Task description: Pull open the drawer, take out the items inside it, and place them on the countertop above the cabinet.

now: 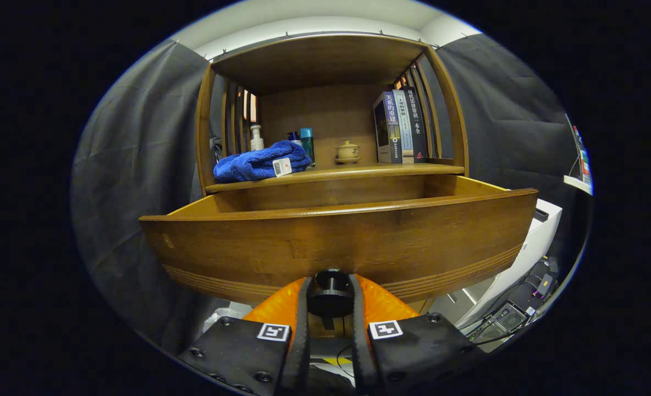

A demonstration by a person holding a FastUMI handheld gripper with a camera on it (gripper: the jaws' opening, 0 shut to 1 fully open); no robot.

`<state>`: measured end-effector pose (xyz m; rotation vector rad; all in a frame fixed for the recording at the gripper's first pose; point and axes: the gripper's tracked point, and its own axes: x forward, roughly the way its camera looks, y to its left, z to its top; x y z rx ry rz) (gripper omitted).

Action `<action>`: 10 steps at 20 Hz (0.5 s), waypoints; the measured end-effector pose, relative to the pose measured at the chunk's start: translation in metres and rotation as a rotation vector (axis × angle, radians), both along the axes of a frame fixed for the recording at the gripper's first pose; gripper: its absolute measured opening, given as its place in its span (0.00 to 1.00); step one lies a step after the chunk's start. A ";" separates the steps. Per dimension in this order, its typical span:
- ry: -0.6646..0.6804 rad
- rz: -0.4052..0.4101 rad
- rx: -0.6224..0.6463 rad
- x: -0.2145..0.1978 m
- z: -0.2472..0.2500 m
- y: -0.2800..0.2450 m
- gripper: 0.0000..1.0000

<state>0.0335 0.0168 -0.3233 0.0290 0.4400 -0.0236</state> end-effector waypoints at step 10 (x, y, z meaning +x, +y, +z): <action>-0.116 0.019 -0.060 0.004 0.046 0.004 0.66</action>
